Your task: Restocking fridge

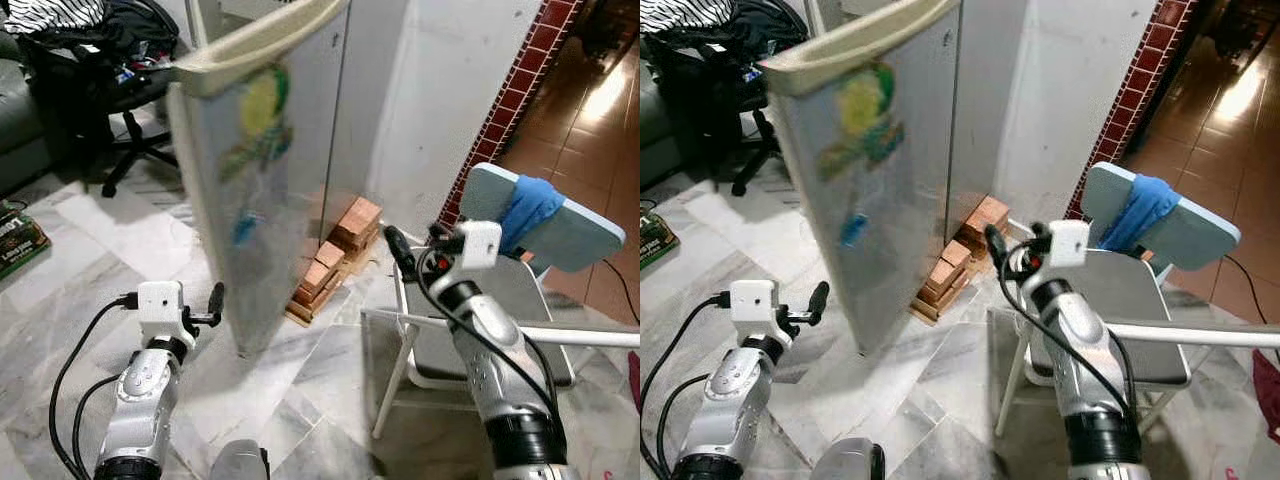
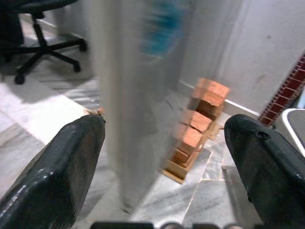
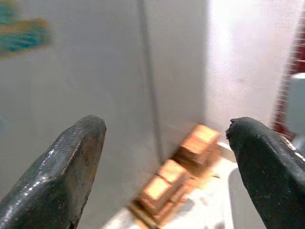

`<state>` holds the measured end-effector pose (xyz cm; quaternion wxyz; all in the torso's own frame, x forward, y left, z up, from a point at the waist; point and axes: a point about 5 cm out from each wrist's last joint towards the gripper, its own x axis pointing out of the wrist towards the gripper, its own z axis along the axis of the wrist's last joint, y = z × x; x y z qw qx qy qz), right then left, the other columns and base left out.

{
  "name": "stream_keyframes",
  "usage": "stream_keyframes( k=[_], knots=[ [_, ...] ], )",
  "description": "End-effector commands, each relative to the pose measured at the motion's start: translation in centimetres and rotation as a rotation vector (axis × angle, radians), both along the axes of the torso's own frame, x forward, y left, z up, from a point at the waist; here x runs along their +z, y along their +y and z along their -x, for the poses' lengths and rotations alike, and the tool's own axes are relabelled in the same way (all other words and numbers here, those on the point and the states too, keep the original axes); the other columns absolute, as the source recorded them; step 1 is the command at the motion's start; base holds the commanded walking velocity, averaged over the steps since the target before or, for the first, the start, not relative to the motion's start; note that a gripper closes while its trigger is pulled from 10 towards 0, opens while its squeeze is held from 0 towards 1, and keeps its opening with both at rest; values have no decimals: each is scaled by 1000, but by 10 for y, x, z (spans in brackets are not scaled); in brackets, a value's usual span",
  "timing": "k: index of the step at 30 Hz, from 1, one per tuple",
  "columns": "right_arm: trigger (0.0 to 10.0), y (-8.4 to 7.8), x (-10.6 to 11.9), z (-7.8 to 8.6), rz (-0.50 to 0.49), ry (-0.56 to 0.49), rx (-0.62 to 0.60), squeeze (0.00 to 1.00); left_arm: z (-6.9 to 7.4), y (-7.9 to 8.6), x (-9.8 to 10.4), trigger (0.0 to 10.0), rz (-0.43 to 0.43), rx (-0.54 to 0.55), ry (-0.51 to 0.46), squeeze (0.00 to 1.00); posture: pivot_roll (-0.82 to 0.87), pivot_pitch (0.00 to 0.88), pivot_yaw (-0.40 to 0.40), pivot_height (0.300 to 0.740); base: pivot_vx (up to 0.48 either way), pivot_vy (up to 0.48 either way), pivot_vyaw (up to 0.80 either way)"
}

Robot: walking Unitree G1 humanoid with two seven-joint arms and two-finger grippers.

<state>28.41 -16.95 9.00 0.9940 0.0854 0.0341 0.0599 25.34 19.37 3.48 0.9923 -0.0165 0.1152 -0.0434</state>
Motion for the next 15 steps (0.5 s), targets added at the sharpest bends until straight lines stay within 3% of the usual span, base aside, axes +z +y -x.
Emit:
stream_keyframes(
  k=[1,6,15],
  knots=[
    [10000,-1,1,1,17,-13,-41,0,-6,5,5,10000,-15,-2,-10,0,47,0,-27,740,0,476,0],
    [10000,-5,-8,4,1,35,-127,0,-11,7,16,10000,-10,5,-40,0,40,0,-20,740,0,472,0],
    [10000,-21,-1,3,145,-33,-216,0,-18,1,39,10000,-23,-20,-142,0,46,3,-7,740,0,471,0]
  ],
)
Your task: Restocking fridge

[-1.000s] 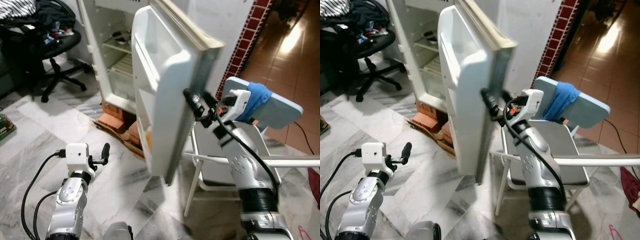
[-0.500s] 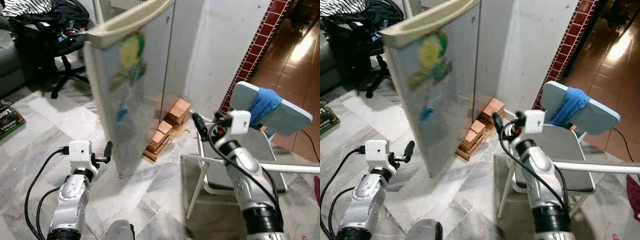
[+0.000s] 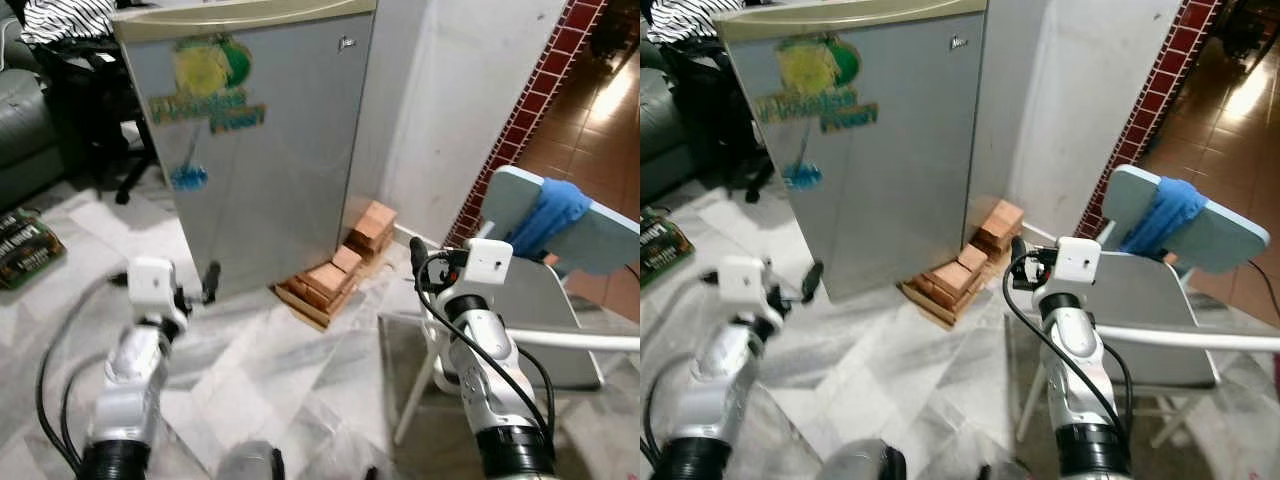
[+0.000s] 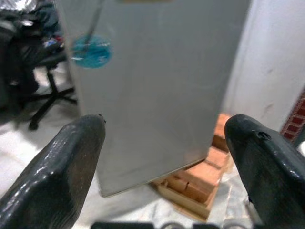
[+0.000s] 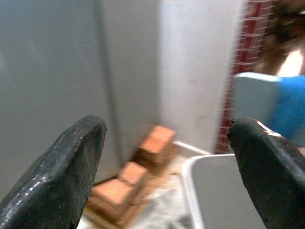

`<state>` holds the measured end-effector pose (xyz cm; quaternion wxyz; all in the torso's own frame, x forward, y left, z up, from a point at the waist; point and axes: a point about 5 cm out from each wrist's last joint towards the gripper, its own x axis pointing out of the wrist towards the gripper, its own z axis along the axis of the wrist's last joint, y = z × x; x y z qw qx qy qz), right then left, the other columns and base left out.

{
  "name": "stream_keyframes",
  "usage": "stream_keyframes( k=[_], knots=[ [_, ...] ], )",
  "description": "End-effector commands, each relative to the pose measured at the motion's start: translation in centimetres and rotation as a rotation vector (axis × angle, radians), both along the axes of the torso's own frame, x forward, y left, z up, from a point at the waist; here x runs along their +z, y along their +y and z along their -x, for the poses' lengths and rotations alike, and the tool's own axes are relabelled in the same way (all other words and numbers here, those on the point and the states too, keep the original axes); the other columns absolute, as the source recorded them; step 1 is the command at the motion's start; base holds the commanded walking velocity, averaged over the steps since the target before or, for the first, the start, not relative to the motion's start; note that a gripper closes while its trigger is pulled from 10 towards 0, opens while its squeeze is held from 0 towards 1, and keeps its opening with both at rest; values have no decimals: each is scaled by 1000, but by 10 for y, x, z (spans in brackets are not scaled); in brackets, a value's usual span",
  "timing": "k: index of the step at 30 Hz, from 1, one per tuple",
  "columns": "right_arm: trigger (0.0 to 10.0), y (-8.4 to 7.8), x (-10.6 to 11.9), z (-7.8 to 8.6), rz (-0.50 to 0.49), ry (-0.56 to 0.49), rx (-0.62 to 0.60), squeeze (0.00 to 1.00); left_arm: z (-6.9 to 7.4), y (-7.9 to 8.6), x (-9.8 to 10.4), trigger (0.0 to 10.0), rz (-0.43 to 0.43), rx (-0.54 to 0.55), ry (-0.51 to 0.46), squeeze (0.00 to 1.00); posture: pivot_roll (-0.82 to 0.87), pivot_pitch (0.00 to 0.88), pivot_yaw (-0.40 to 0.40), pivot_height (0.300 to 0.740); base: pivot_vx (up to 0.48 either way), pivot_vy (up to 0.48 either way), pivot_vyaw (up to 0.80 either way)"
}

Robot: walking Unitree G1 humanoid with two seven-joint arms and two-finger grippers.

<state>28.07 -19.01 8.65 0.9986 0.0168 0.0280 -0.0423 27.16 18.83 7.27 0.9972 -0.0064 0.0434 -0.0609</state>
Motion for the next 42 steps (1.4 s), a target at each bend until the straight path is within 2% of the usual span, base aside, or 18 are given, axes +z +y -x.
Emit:
stream_keyframes(
  k=[1,4,6,9,13,29,33,37,38,39,40,42],
  knots=[
    [10000,0,2,1,10,-27,-23,0,1,7,1,10000,-15,15,1,0,43,2,-4,740,0,476,0],
    [10000,2,-2,7,-1,-16,-2,0,2,7,0,10000,-5,15,3,0,41,0,-3,740,0,479,0],
    [10000,3,-6,10,-62,38,-24,0,1,7,1,10000,0,16,1,0,40,0,-3,740,0,480,0],
    [10000,5,-3,14,-73,-10,8,0,1,7,1,10000,4,21,2,0,38,0,-2,740,0,480,0],
    [10000,5,-5,18,-84,-12,12,0,3,6,0,10000,12,14,8,0,32,0,2,740,0,480,0],
    [10000,3,-7,19,-111,-6,9,0,6,3,-3,10000,25,11,16,0,27,0,0,740,0,480,-732],
    [10000,3,-7,21,-119,-6,10,0,6,4,-3,10000,19,10,13,0,23,0,2,740,0,480,0],
    [10000,-3,-9,22,-82,8,-20,0,6,5,-3,10000,-4,10,5,0,21,0,3,740,0,480,0],
    [10000,-5,-9,23,-9,12,-27,0,6,5,-4,10000,-12,8,8,0,22,0,6,740,0,480,0],
    [10000,-5,-9,23,-9,12,-27,0,6,5,-4,10000,-12,8,8,0,22,0,6,740,0,480,0],
    [10000,-7,-10,24,49,12,-42,0,8,7,-7,10000,-21,9,15,0,20,0,9,740,0,480,0],
    [10000,-7,-10,24,41,0,-41,0,9,8,-9,10000,-24,10,19,0,20,0,9,740,0,480,0]
  ],
)
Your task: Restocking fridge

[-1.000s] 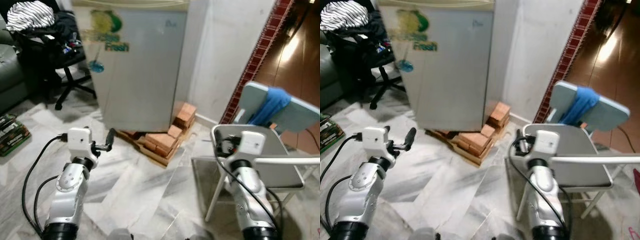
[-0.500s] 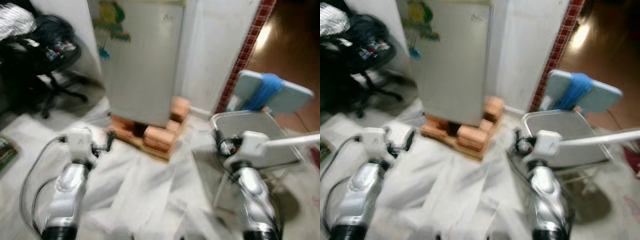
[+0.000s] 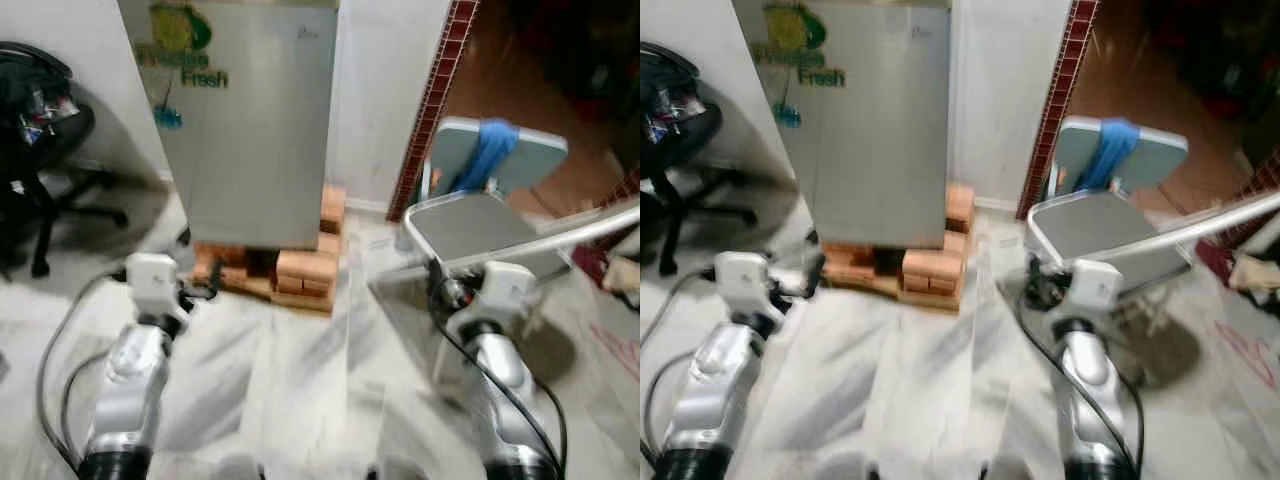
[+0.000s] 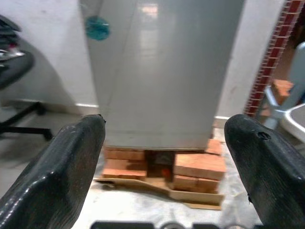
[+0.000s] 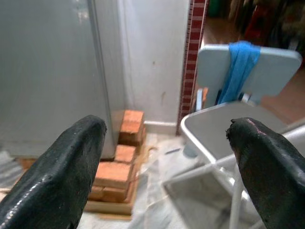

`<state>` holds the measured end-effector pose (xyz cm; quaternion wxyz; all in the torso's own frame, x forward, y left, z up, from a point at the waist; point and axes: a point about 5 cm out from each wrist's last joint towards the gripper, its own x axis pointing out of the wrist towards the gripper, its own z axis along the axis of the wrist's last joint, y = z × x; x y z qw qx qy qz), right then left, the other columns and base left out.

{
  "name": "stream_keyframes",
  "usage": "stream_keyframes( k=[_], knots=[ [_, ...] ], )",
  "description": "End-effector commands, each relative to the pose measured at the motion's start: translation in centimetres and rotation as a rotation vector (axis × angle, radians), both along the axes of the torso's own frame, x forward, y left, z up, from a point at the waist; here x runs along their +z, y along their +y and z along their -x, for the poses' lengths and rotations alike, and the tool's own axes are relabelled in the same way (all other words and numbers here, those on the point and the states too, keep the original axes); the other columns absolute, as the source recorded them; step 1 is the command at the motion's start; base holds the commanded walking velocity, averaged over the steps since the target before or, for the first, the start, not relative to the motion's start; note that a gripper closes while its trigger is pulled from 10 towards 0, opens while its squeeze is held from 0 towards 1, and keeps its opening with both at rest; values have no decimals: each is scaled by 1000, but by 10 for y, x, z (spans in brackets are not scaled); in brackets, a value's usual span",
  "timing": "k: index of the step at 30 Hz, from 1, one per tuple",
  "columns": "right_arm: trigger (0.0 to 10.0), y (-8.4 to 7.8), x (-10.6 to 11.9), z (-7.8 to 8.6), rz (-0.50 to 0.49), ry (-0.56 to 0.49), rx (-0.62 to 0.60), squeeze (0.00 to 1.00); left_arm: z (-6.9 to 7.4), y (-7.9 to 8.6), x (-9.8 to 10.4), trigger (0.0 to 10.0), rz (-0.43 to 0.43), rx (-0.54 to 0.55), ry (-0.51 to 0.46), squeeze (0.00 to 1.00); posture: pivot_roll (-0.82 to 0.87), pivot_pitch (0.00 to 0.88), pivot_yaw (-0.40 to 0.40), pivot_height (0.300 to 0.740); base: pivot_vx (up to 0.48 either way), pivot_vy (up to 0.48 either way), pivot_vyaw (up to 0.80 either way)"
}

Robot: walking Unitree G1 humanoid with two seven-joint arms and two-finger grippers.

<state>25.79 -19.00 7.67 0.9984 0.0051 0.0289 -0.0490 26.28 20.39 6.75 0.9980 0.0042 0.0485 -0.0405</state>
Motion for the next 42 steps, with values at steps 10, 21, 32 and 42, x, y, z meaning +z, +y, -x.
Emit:
stream_keyframes(
  k=[10,21,32,42],
  knots=[
    [10000,-14,-3,8,-71,5,-56,0,1,0,-9,10000,-11,-9,26,0,10,0,14,740,0,480,0],
    [10000,-15,-3,6,-84,8,-46,0,-2,-3,-6,10000,5,-10,3,0,12,0,12,740,0,480,-492],
    [10000,-12,1,4,-129,-21,-21,0,-4,-3,-6,10000,-2,2,-9,0,9,0,11,740,0,479,-468],
    [10000,-17,0,7,-119,-17,-9,0,-6,-1,-5,10000,-21,9,-14,0,8,0,14,740,0,477,0]
  ],
)
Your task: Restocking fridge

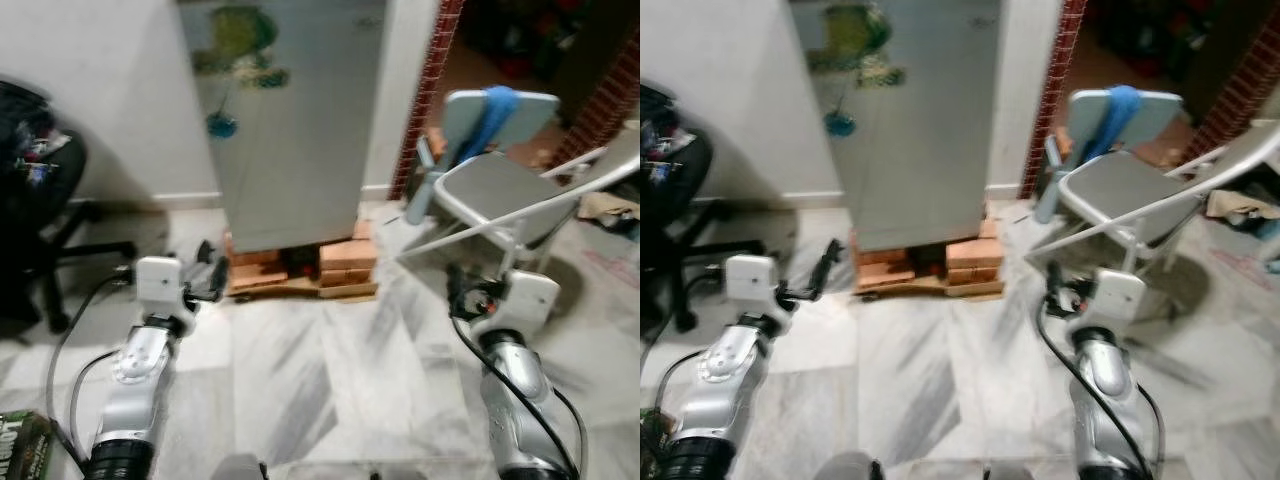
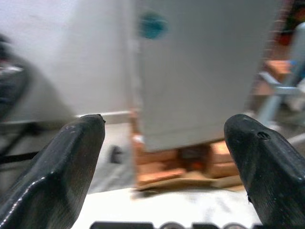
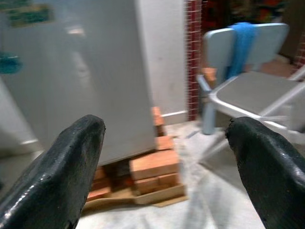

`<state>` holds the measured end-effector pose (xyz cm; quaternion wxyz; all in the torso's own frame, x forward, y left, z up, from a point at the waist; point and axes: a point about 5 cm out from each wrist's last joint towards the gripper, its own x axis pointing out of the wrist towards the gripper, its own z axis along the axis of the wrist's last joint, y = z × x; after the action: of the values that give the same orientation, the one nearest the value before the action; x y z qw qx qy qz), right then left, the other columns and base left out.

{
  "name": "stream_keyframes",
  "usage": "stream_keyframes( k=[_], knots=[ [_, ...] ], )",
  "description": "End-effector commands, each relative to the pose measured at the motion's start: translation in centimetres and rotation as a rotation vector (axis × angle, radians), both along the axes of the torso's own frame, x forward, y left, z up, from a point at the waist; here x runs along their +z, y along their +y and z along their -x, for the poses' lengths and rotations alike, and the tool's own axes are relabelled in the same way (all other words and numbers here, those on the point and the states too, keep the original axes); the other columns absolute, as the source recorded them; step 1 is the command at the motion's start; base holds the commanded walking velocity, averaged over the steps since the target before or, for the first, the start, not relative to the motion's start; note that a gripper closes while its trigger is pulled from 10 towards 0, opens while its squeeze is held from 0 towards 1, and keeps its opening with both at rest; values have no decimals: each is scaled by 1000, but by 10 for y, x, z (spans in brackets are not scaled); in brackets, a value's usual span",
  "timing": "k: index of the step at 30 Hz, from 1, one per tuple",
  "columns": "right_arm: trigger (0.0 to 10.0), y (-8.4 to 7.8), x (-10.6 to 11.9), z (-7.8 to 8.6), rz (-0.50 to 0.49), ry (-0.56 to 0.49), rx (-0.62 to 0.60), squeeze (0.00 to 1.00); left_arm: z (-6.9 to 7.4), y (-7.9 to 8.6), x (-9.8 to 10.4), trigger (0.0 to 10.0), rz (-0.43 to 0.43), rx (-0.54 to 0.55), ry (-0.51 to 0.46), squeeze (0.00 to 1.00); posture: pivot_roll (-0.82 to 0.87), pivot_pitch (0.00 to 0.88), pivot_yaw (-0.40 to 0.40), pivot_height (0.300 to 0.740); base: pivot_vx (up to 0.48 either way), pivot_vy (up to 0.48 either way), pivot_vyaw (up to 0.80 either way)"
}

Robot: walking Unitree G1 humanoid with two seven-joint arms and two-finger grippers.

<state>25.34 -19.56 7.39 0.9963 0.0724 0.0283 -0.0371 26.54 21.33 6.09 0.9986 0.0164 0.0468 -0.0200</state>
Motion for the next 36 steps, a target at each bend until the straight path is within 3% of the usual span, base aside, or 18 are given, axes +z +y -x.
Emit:
stream_keyframes(
  k=[1,9,19,28,36],
  knots=[
    [10000,-12,3,2,16,-9,-30,0,-3,-10,1,10000,5,-32,-9,0,8,0,13,740,0,480,0],
    [10000,-12,2,5,18,-1,-36,0,0,-14,2,10000,16,-68,-10,0,8,0,15,740,0,480,0],
    [10000,-20,-4,17,61,29,-31,0,27,-10,-14,10000,7,-36,39,0,18,0,-3,740,0,432,0],
    [10000,-12,-5,7,84,29,2,0,16,-9,-2,10000,-10,-65,-21,0,41,0,-17,740,0,0,0],
    [10000,-9,-8,5,82,34,6,0,10,-2,4,10000,-4,-57,-35,0,49,0,-4,740,337,322,0]
  ],
)
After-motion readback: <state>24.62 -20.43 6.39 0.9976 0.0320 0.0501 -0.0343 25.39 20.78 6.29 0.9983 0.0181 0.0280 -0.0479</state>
